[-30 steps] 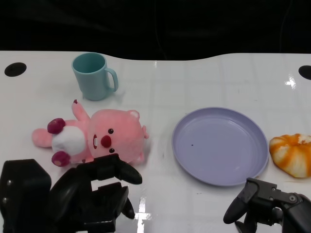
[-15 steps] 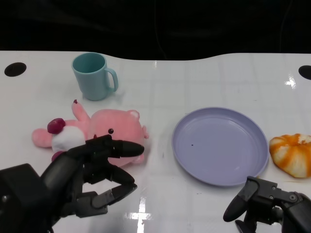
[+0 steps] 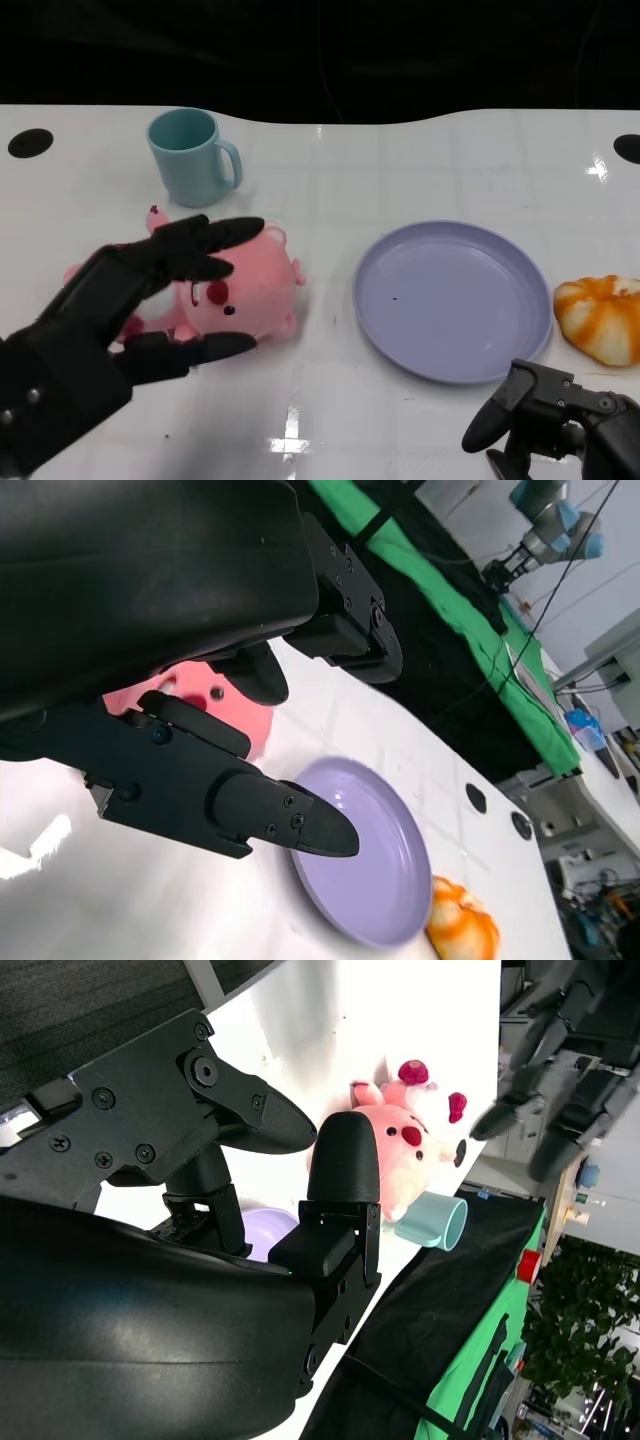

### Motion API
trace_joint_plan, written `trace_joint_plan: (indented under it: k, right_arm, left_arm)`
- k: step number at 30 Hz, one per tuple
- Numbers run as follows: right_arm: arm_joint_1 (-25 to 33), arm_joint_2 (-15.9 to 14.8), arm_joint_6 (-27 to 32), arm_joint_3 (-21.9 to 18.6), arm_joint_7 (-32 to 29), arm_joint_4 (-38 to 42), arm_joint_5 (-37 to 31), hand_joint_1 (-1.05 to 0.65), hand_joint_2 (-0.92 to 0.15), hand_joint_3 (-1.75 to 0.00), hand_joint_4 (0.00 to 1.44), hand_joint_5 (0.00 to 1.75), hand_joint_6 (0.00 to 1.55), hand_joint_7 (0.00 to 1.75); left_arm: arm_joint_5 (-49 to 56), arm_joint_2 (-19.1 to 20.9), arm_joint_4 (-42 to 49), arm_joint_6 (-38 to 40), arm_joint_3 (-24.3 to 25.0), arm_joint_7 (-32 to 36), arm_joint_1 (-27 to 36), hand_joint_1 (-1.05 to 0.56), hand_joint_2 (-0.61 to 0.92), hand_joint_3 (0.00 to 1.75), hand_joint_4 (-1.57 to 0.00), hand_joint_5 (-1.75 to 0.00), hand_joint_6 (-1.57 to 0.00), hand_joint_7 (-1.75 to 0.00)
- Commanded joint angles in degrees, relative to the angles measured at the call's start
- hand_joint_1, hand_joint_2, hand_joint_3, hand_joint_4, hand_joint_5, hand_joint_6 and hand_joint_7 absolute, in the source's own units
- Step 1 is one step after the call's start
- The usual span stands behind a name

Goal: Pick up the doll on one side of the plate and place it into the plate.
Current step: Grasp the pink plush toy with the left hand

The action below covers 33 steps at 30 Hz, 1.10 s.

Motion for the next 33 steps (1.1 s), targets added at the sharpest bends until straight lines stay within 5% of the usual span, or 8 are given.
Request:
trace_joint_plan:
  k: [1,19,33]
  right_arm:
    - [0.1,-0.4,-0.1,-0.4,0.1,-0.6,0.2,-0.16,-0.58,-1.05,0.61,1.7,0.55,1.35]
    - [0.2,-0.2,0.0,0.1,-0.2,-1.1,-0.2,-0.19,-0.58,-1.04,0.62,1.69,0.56,1.34]
    - [0.3,-0.3,0.0,0.1,-0.1,-1.4,-0.2,-0.2,-0.57,-1.04,0.63,1.68,0.57,1.34]
  left_arm:
    - [4.7,2.8,2.5,-2.9,0.4,0.9,-2.7,-0.61,0.92,0.05,-0.09,-0.71,-0.37,-0.08]
    - [28.3,14.5,12.3,-3.2,-6.7,-5.2,-15.3,-0.71,0.92,0.02,-0.01,-0.47,-0.28,0.0]
    - [40.3,13.5,28.6,-4.6,-17.6,-7.4,-26.6,-0.73,0.9,0.0,-0.01,-0.37,-0.23,0.0]
